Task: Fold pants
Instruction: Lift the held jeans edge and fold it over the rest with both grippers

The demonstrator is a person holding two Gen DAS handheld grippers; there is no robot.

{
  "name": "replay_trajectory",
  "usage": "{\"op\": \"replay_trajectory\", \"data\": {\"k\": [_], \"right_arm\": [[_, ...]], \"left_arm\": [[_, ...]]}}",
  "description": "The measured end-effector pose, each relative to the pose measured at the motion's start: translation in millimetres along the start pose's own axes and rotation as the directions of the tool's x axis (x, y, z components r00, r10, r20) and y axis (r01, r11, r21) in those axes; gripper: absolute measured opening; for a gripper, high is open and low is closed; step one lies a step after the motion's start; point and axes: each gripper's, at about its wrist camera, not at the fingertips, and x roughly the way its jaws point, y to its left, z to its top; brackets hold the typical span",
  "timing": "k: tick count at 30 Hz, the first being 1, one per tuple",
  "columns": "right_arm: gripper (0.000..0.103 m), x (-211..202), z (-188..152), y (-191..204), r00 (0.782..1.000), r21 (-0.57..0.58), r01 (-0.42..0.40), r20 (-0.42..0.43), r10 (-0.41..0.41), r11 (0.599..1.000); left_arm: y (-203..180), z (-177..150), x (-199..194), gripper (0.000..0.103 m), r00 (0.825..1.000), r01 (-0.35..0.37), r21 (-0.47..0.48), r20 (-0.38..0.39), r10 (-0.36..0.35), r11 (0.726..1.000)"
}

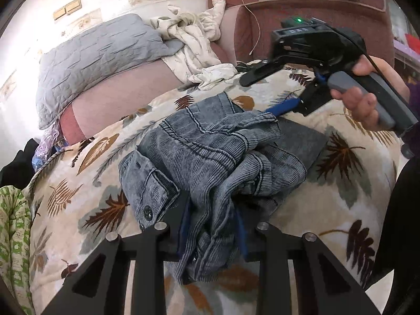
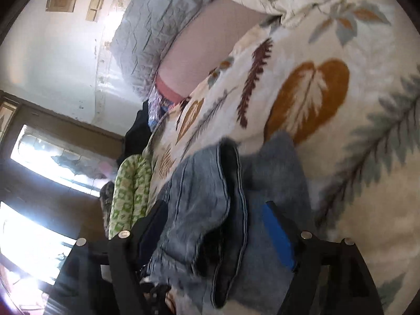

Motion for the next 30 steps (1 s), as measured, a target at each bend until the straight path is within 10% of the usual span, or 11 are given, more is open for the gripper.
{"op": "replay_trajectory", "data": {"k": [14, 16, 18, 30], "right_arm": [[0.077, 34.0, -31.3, 3.3, 0.996, 0.076, -0.056, -0.071, 0.061, 0.996], [0.057, 33.9, -30.9, 8.2, 0.995, 0.064, -0.078, -0.056, 0.082, 0.995], [0.016, 37.1, -32.2, 18.4, 0.996, 0.013, -0.052, -0.069, 0.053, 0.999], [0.008, -15.8, -23.1, 54.0, 0.993, -0.193, 0.039, 0.119, -0.016, 0.98]], "left_arm": [[9.9, -6.0, -9.5, 0.031, 1.0, 0.025, -0.065, 0.0, -0.025, 0.998], [10.1, -6.1, -9.3, 0.031, 1.0, 0.024, -0.062, -0.003, -0.024, 0.998], [10.0, -5.1, -9.3, 0.031, 1.0, 0.024, -0.061, -0.006, -0.024, 0.998], [-14.9, 36.5, -8.0, 0.031, 0.996, 0.088, 0.047, 0.011, -0.088, 0.995]]}}
